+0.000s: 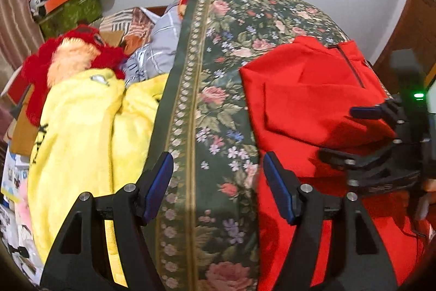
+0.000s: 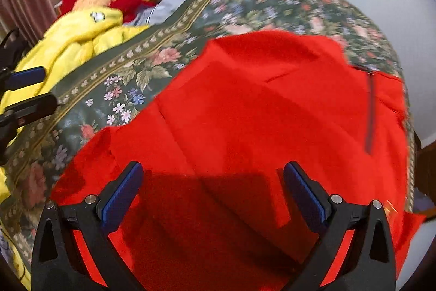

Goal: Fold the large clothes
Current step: 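Grasp the other sleeve cuff with the right tool and lift it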

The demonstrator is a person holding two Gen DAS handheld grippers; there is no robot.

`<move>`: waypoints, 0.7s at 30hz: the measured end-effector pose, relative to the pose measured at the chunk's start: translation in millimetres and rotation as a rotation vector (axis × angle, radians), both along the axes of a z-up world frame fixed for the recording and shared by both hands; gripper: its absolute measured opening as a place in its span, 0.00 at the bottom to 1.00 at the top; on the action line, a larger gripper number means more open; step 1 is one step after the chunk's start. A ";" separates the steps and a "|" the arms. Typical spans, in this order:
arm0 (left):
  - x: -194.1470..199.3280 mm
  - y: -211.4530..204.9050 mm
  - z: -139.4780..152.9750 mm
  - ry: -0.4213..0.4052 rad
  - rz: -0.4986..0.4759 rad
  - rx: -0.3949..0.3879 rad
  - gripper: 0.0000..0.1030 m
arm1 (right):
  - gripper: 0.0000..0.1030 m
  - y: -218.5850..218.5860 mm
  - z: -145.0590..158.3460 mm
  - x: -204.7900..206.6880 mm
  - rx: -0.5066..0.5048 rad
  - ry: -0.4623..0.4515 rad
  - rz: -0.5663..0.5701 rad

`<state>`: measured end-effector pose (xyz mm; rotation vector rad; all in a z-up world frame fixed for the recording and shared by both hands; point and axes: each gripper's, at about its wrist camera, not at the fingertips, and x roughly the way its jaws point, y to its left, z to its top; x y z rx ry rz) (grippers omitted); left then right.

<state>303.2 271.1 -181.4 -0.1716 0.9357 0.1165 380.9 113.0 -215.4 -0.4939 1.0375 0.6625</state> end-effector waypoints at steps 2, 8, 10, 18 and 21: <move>-2.2 4.9 -2.4 -0.002 0.006 -0.006 0.65 | 0.94 16.0 -11.7 4.7 -0.014 0.003 0.012; -5.7 17.6 -9.9 -0.005 0.022 -0.023 0.65 | 0.76 50.0 -35.1 9.4 -0.090 -0.041 0.046; -4.6 18.2 -13.1 0.000 0.024 -0.022 0.65 | 0.57 54.0 -33.4 11.2 -0.070 -0.045 0.044; 1.6 10.2 -22.0 0.013 0.019 -0.037 0.65 | 0.07 53.9 -25.6 20.0 -0.020 -0.047 -0.002; 4.6 1.5 -21.8 0.023 0.002 -0.012 0.65 | 0.06 41.4 -1.2 20.6 0.035 -0.063 -0.007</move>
